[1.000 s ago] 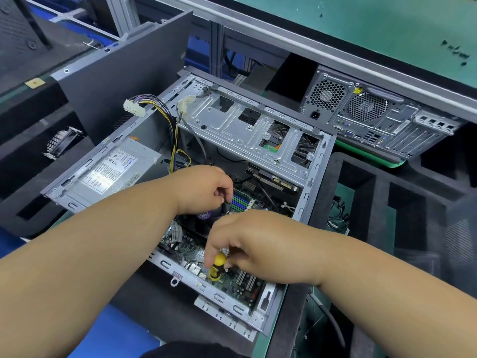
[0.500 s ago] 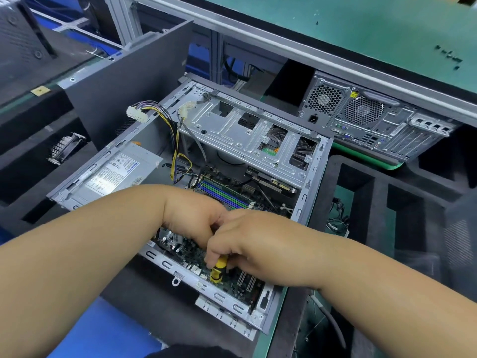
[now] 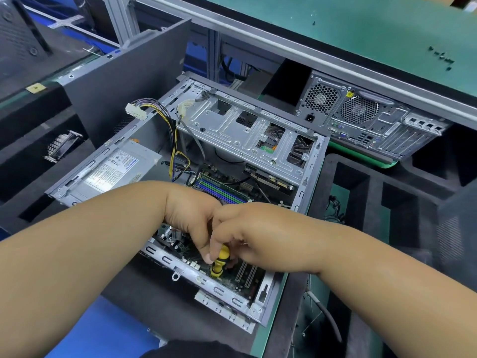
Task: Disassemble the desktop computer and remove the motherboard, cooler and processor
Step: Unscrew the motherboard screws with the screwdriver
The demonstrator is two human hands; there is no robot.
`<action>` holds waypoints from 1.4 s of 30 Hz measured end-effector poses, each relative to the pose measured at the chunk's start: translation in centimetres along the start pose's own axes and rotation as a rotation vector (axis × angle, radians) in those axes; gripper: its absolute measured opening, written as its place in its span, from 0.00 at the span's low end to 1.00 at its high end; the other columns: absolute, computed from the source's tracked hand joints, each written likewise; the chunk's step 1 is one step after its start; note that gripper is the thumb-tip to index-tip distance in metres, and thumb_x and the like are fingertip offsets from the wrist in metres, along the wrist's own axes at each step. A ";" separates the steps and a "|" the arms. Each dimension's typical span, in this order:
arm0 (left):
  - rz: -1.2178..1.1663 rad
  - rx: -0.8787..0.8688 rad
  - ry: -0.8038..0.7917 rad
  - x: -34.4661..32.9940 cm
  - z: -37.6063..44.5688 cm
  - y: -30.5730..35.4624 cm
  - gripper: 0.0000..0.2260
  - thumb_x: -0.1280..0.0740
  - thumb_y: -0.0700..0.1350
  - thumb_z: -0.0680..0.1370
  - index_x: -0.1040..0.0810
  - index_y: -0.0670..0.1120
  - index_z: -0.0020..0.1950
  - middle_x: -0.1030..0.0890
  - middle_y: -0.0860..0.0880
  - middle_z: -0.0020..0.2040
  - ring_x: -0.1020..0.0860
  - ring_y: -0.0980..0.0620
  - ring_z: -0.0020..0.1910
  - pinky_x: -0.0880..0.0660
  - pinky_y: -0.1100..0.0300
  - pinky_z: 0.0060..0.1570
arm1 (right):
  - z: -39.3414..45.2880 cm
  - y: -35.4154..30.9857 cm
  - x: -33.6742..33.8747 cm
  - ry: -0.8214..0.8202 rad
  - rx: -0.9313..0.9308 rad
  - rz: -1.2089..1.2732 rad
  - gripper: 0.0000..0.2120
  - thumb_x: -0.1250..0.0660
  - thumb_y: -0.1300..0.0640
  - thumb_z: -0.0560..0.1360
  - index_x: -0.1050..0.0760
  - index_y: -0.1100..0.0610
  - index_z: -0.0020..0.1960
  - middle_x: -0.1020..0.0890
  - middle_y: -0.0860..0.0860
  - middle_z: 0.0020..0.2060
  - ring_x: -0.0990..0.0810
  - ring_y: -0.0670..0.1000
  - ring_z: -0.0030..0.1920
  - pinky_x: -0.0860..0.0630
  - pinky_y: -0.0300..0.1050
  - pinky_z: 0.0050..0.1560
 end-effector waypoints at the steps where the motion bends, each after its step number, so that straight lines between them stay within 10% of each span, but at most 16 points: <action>1: 0.001 -0.012 -0.015 -0.2 0.1 0.1 0.11 0.22 0.44 0.65 0.15 0.57 0.44 0.16 0.61 0.41 0.20 0.66 0.42 0.29 0.75 0.45 | 0.0 -0.1 0.0 -0.008 -0.011 0.014 0.13 0.27 0.64 0.72 0.18 0.53 0.55 0.26 0.43 0.47 0.30 0.39 0.44 0.26 0.44 0.50; 13: 0.043 -0.045 -0.111 -0.7 0.2 0.2 0.09 0.23 0.54 0.64 0.18 0.63 0.41 0.17 0.59 0.42 0.21 0.62 0.44 0.23 0.56 0.57 | 0.7 -0.7 0.0 -0.005 -0.037 0.027 0.06 0.26 0.62 0.72 0.15 0.56 0.49 0.18 0.48 0.48 0.22 0.47 0.49 0.26 0.47 0.53; 18: -0.055 -0.065 -0.123 -0.7 0.4 0.1 0.13 0.24 0.38 0.70 0.18 0.55 0.48 0.16 0.48 0.53 0.19 0.55 0.55 0.27 0.65 0.58 | 0.6 -0.5 0.4 -0.024 -0.014 0.065 0.10 0.28 0.68 0.71 0.15 0.59 0.50 0.17 0.50 0.47 0.19 0.48 0.48 0.24 0.47 0.52; 25: -0.110 -0.066 -0.084 -0.1 0.5 -0.1 0.11 0.28 0.31 0.71 0.20 0.46 0.47 0.18 0.66 0.37 0.22 0.72 0.36 0.31 0.81 0.36 | 0.4 -0.3 0.8 -0.050 0.001 0.051 0.13 0.31 0.72 0.71 0.16 0.60 0.52 0.17 0.51 0.49 0.20 0.46 0.47 0.24 0.45 0.53; 37: -0.051 -0.086 -0.084 -0.4 0.7 0.3 0.13 0.23 0.38 0.69 0.17 0.56 0.46 0.16 0.59 0.44 0.19 0.62 0.47 0.28 0.71 0.52 | 0.7 -0.3 0.5 0.002 -0.054 -0.084 0.08 0.27 0.59 0.72 0.18 0.54 0.51 0.21 0.45 0.48 0.28 0.42 0.45 0.30 0.40 0.48; 42: -0.027 -0.053 -0.042 -0.1 0.6 -0.3 0.16 0.24 0.41 0.69 0.19 0.39 0.55 0.16 0.50 0.53 0.19 0.55 0.54 0.26 0.63 0.58 | 0.6 -0.4 0.8 -0.070 -0.052 -0.036 0.14 0.30 0.66 0.72 0.17 0.54 0.55 0.20 0.46 0.51 0.22 0.47 0.51 0.26 0.47 0.54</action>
Point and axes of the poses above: each hand's wrist, its own z-axis towards the middle knuckle, its own x-axis out of the back of the hand, y = z × x, the point moved 4 cm from there along z, towards the middle knuckle
